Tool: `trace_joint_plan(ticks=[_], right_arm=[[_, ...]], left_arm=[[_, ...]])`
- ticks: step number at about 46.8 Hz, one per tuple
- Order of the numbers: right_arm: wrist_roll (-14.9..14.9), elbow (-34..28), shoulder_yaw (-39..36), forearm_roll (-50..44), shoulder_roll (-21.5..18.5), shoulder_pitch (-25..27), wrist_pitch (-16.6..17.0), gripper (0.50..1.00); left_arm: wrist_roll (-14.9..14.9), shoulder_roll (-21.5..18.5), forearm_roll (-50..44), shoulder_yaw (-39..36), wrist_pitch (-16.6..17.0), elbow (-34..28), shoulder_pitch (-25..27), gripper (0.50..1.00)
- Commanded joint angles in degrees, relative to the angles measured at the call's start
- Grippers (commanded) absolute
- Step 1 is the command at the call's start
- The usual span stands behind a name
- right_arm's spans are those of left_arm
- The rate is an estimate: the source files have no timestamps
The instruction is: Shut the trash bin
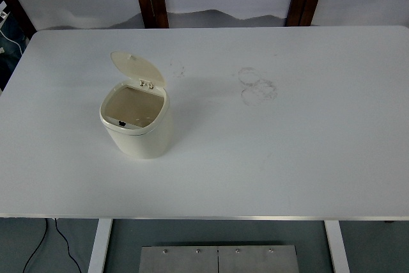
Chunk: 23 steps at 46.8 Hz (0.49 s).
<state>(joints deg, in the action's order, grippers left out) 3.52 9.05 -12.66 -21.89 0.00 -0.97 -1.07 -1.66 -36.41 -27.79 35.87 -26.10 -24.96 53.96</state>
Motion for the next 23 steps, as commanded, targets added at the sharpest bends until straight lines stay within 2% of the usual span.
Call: trace_joint_plan(ticks=[1, 23], right_arm=[[0.0, 0.0, 0.0, 0.0, 0.0, 0.0, 0.0, 0.995], [0.0, 0.0, 0.0, 0.0, 0.0, 0.0, 0.0, 0.995]], left_arm=[[0.0, 0.0, 0.0, -0.1, 0.0, 0.0, 0.0, 1.000], [0.0, 0.0, 0.0, -0.2, 0.1, 0.0, -0.4, 1.000]])
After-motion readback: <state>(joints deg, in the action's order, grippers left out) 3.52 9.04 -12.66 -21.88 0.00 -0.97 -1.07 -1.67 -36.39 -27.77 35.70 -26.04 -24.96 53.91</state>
